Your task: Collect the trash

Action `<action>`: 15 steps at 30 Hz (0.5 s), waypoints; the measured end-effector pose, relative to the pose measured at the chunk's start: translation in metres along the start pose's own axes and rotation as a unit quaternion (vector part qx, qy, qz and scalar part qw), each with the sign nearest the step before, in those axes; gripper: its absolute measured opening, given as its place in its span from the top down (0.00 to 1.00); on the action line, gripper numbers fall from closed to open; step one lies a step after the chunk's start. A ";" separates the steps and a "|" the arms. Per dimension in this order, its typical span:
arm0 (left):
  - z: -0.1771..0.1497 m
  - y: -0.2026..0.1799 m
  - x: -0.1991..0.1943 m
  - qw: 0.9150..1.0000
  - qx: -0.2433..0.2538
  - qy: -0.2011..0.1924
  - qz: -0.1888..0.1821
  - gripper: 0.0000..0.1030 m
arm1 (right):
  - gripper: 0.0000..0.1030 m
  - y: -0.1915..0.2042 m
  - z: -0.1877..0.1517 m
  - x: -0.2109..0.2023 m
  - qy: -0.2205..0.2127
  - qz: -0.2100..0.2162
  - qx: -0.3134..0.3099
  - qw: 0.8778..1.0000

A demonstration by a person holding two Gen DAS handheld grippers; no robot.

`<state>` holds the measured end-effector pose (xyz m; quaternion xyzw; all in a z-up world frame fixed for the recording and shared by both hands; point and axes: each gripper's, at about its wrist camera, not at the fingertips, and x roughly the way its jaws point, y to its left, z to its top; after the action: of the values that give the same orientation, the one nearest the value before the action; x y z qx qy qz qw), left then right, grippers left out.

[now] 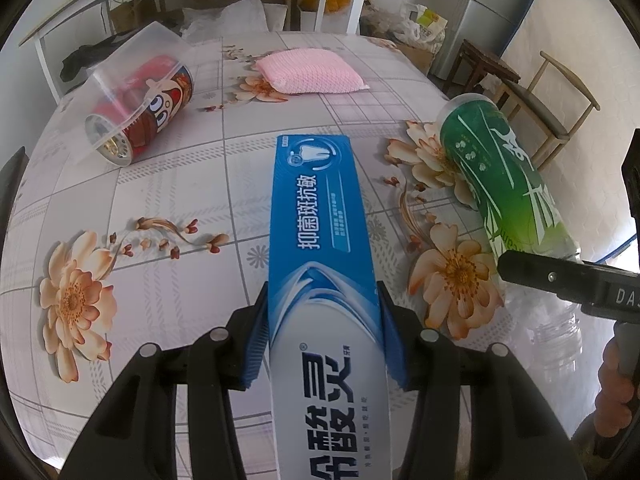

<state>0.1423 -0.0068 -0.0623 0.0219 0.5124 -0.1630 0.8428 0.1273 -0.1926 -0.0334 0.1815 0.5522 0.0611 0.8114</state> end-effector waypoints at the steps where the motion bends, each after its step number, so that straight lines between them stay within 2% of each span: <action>1: 0.001 0.001 0.000 1.000 -0.001 -0.001 0.000 0.54 | 0.35 0.000 0.000 0.000 0.000 0.000 0.000 1.000; 15: 0.000 0.002 -0.007 1.000 -0.011 -0.019 0.003 0.55 | 0.35 0.002 -0.001 -0.003 -0.005 0.001 0.000 1.000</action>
<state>0.1396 -0.0031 -0.0561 0.0106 0.4981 -0.1553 0.8530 0.1251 -0.1912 -0.0304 0.1826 0.5480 0.0614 0.8140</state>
